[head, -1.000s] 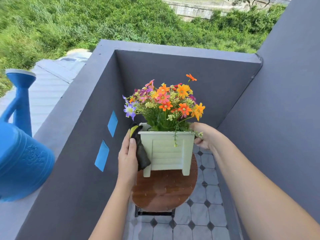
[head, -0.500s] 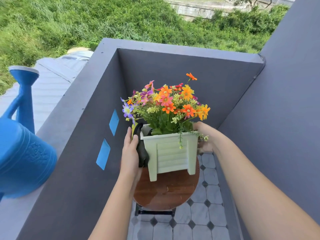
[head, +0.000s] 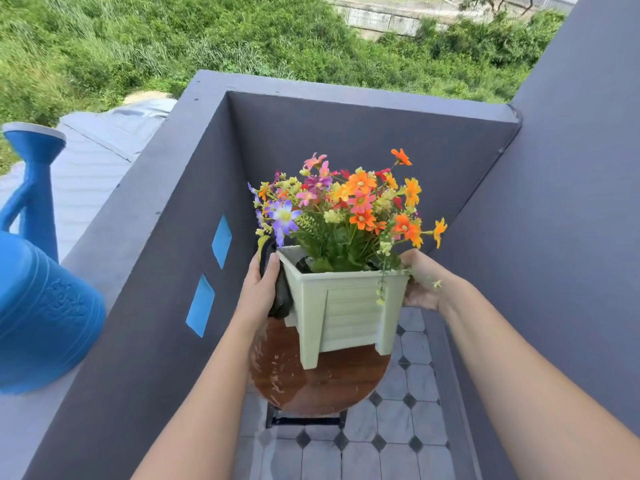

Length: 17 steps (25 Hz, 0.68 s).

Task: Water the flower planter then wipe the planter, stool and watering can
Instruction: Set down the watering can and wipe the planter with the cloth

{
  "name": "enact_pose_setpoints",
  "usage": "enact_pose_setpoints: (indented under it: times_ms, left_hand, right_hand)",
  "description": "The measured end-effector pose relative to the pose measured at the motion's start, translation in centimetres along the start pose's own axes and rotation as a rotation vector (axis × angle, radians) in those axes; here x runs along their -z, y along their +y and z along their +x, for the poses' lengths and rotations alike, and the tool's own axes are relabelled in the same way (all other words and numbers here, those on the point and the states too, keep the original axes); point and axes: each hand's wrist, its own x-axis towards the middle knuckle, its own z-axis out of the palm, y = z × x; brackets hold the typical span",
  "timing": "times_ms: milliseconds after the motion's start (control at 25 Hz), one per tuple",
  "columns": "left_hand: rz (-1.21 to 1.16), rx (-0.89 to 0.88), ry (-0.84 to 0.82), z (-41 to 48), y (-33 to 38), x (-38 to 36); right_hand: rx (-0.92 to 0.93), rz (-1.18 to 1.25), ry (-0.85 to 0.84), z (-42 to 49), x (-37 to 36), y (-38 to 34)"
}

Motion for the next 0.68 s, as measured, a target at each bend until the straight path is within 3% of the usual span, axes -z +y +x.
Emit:
enact_pose_setpoints:
  times_ms: [240,560,680]
  left_hand:
    - [-0.021,-0.105,-0.070,-1.5,-0.2,0.6]
    - [-0.143,-0.068,0.100,-1.5,0.0,1.8]
    - [-0.161,-0.065,0.146,-1.7,-0.2,1.7]
  right_hand:
    - [0.108,0.137,-0.021,-0.5,0.5,0.8]
    - [0.165,0.470,-0.389,-0.1,0.3,4.1]
    - [0.322,0.420,-0.360,-0.1,-1.1,6.0]
